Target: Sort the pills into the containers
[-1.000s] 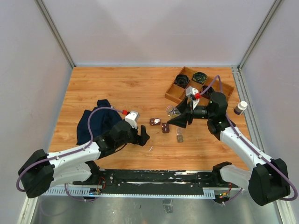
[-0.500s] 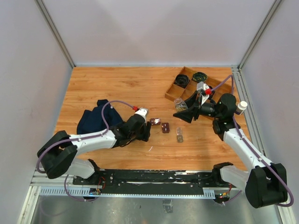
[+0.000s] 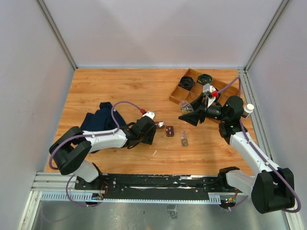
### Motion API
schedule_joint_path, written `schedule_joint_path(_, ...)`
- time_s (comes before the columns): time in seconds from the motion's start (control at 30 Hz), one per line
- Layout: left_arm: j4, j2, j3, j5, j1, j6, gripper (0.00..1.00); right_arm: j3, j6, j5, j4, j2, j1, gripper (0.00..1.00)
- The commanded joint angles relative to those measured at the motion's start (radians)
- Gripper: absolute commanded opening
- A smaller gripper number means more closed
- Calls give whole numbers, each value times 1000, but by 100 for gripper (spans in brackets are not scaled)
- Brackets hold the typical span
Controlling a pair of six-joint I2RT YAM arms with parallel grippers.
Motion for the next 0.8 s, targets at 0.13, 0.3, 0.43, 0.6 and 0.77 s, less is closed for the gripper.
schedule_joint_path(0.13,-6,36,36,7,2,-2,58,11,13,-19,23,-15,-21,1)
schedule_joint_path(0.3,-18,51,44,4,-4,-9,57,11,15,-20,23,-15,-23,1)
schedule_joint_path(0.43,-37,59,53,-8,-15,-14,57,10,15,-20,23,-15,-26,1)
schedule_joint_path(0.6,-52,67,61,-6,-19,-17,52,9,15,-19,23,-16,-27,1)
schedule_joint_path(0.77,-79,52,65,-14,-24,-23,54,8,19,-18,23,-15,-30,1)
